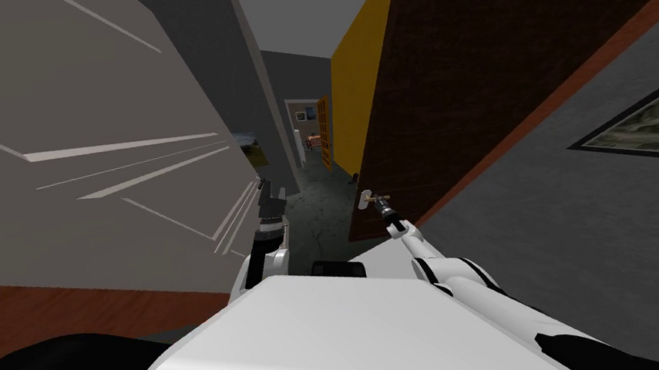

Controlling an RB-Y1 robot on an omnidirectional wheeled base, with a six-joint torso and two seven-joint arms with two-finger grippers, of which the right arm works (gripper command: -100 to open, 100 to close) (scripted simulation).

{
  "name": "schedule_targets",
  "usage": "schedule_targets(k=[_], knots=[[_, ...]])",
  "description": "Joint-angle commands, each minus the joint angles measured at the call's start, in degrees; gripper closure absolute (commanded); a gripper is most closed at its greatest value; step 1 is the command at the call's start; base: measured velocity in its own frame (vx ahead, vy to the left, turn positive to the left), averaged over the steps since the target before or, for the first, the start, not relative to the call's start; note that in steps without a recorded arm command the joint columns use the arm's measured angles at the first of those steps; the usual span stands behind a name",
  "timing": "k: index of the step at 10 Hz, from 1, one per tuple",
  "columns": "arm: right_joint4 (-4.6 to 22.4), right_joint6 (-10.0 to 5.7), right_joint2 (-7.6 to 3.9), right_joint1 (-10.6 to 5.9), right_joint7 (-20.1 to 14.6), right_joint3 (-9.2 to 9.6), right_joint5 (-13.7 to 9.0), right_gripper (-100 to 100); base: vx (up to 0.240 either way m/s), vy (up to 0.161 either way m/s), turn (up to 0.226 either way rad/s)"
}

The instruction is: Push the door open

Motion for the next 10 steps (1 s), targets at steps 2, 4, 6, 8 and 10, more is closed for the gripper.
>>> schedule_targets(k=[2,4,6,8,10], knots=[[-0.19,1.47,-0.53,-0.65,2.20,-2.45,-1.79,100,0.177,0.141,-0.056],[0.06,2.19,-0.40,-0.68,3.58,-3.65,-2.76,100,0.175,0.103,-0.030],[0.37,3.08,-0.23,-0.71,5.33,-5.16,-3.98,100,0.178,0.135,-0.057],[0.65,3.86,-0.08,-0.74,6.85,-6.48,-5.05,100,0.195,0.138,-0.068],[0.87,4.50,0.04,-0.77,8.10,-7.56,-5.92,100,0.179,0.101,-0.039]])
